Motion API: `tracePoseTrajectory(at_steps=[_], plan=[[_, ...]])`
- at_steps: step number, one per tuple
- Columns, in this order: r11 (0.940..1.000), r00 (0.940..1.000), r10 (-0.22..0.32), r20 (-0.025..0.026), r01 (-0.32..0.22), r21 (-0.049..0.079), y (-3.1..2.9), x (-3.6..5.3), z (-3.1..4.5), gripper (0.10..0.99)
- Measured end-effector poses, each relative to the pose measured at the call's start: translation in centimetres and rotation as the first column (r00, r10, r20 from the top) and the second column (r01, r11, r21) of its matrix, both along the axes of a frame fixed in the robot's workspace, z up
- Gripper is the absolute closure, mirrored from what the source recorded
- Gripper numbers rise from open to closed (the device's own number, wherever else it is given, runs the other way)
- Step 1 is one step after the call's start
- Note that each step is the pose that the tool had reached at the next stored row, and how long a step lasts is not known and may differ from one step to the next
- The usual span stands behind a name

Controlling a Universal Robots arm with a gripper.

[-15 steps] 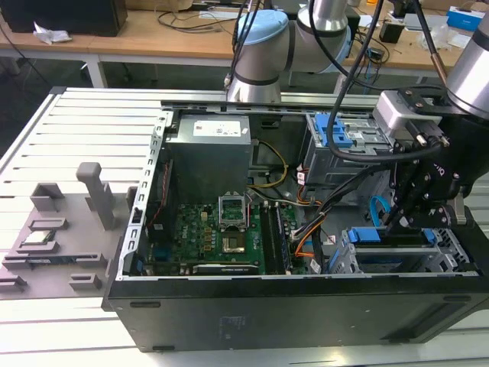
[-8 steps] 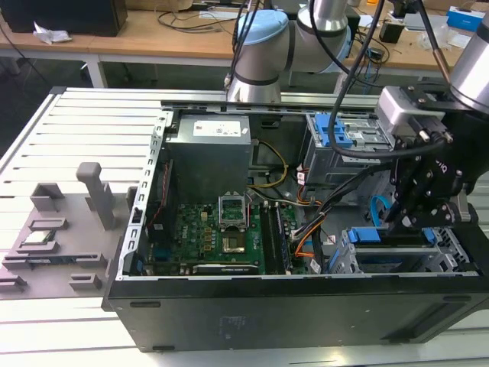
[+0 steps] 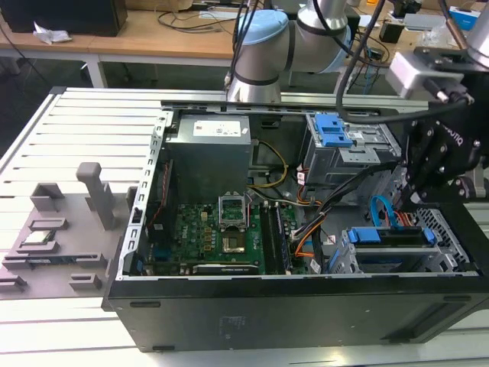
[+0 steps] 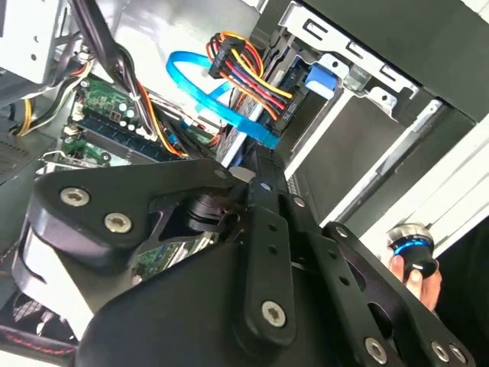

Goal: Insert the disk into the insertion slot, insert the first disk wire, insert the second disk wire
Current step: 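Insert the second disk wire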

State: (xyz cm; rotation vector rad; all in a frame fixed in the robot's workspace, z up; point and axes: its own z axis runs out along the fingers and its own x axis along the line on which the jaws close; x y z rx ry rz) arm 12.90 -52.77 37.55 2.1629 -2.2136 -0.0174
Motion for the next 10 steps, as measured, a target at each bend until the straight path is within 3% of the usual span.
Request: tracePoseTrajectory(at_steps=[3,10], plan=[[1.0,1.0,0.0,0.0,0.0,0.0,0.07,0.0,0.74,0.98],[1.0,1.0,0.0,0.0,0.0,0.0,0.08,0.0,0.82,0.98]])
